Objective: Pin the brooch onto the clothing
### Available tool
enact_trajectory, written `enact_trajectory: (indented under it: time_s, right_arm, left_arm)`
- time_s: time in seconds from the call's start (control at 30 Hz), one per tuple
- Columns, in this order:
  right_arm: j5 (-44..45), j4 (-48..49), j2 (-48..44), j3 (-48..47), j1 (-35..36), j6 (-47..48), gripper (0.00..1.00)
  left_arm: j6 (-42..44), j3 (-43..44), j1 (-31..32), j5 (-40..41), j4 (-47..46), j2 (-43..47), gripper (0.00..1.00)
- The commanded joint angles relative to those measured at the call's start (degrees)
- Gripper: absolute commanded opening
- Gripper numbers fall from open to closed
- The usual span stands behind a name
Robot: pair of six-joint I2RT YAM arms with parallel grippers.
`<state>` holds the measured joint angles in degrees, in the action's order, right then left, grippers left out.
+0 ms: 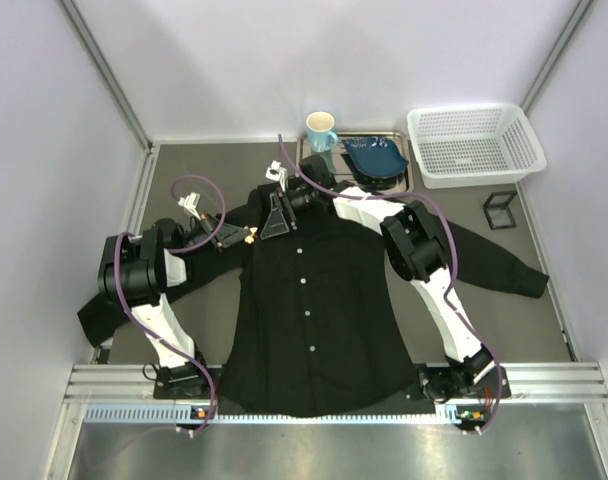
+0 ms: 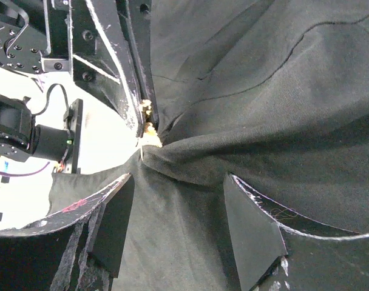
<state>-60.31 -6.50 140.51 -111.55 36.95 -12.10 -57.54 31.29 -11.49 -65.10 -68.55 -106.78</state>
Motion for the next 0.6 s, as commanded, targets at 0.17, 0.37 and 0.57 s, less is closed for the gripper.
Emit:
enact_trajectory:
  time_s: [0.17, 0.37, 0.57]
  right_arm:
    - [-3.05, 2.99, -2.79, -6.04, 1.11, 6.56, 0.61]
    - [-5.51, 2.99, -1.91, -6.58, 1.46, 9.19, 0.63]
    - [-5.78, 2.28, -0.68, -6.67, 1.55, 10.6, 0.72]
  left_arm:
    - [2.34, 1.23, -0.12, -2.05, -0.18, -0.45, 0.0]
    - [3.75, 1.93, -0.03, -3.72, 1.32, -0.71, 0.0]
    - [3.75, 2.02, 0.67, -5.38, 0.53, -1.15, 0.0]
